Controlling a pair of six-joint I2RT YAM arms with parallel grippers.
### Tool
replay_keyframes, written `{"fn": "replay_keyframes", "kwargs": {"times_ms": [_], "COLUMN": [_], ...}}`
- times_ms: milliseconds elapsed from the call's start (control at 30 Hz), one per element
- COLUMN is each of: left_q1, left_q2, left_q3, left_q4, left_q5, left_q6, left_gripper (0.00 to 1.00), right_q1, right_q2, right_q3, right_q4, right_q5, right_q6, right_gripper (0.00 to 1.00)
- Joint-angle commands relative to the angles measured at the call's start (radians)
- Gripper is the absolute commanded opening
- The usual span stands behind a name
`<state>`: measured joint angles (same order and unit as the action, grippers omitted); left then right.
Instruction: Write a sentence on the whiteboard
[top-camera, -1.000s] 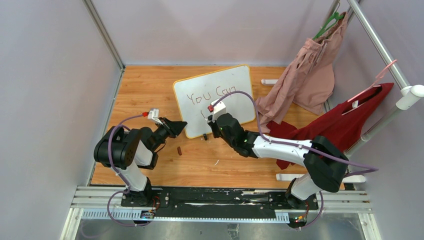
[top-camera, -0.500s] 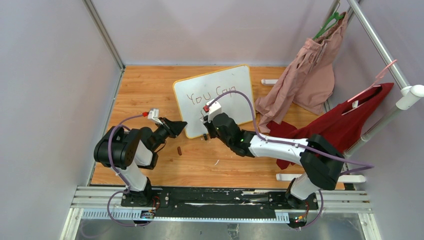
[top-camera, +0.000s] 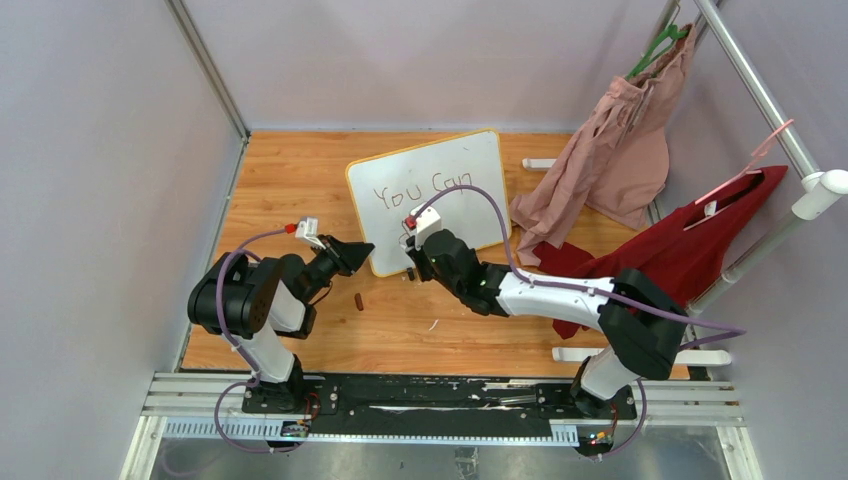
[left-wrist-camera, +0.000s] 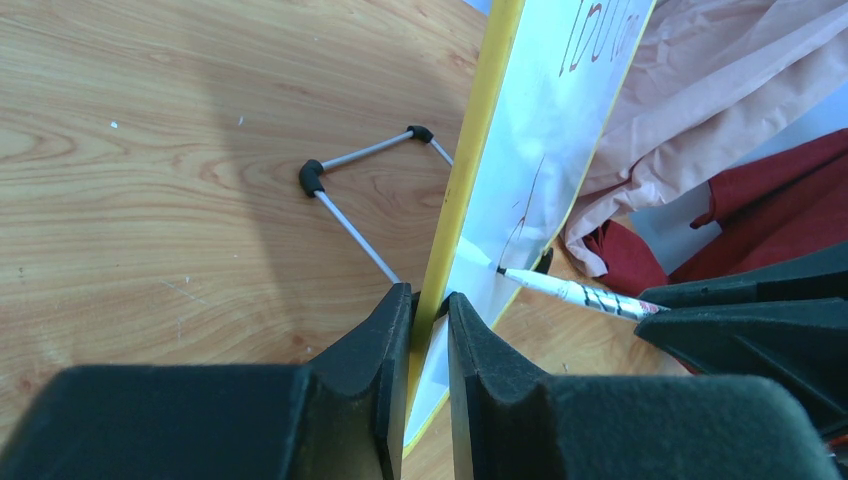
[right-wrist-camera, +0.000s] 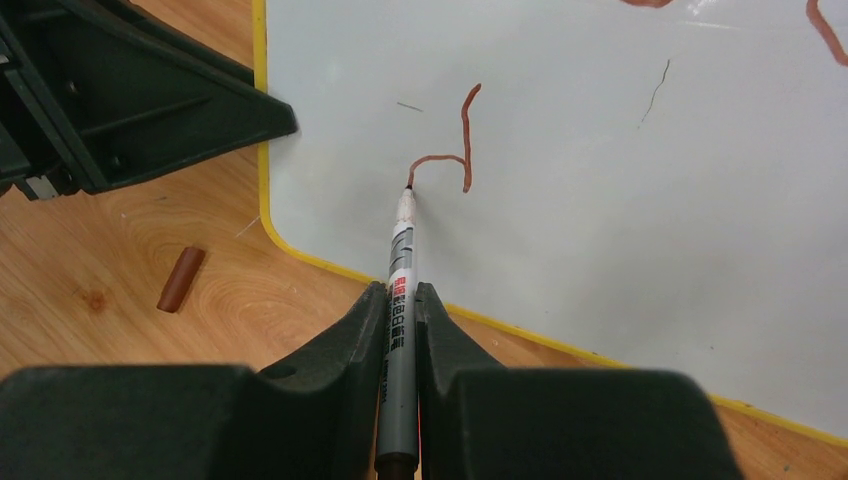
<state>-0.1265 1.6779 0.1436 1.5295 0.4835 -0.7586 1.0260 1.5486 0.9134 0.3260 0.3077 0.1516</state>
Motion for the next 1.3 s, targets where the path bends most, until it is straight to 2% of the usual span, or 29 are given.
{"fn": "replay_keyframes", "kwargs": {"times_ms": [0,433,1267], "left_q1": [0.005,0.005,0.005], "left_q2": [-0.007,-0.012,-0.012], "left_q3": [-0.001,-0.003,-0.004], "left_q4": [0.041,0.041,0.041], "left_q5": [0.006,0.008,0.008], "left_q6": [0.016,0.016,0.015], "left_gripper": [0.0,0.0,0.0], "right_q1": [0.013,-0.006,-0.042], "right_q2": [-0.011,-0.036,-0.064], "right_q3": [-0.026,-0.011,0.044], "right_q4": [-0.036,-0.062,-0.068], "right_q5": [0.042,0.103,0.08], "right_q6": [-0.012,-0.027,-0.051], "right_gripper": [0.0,0.0,0.0]}}
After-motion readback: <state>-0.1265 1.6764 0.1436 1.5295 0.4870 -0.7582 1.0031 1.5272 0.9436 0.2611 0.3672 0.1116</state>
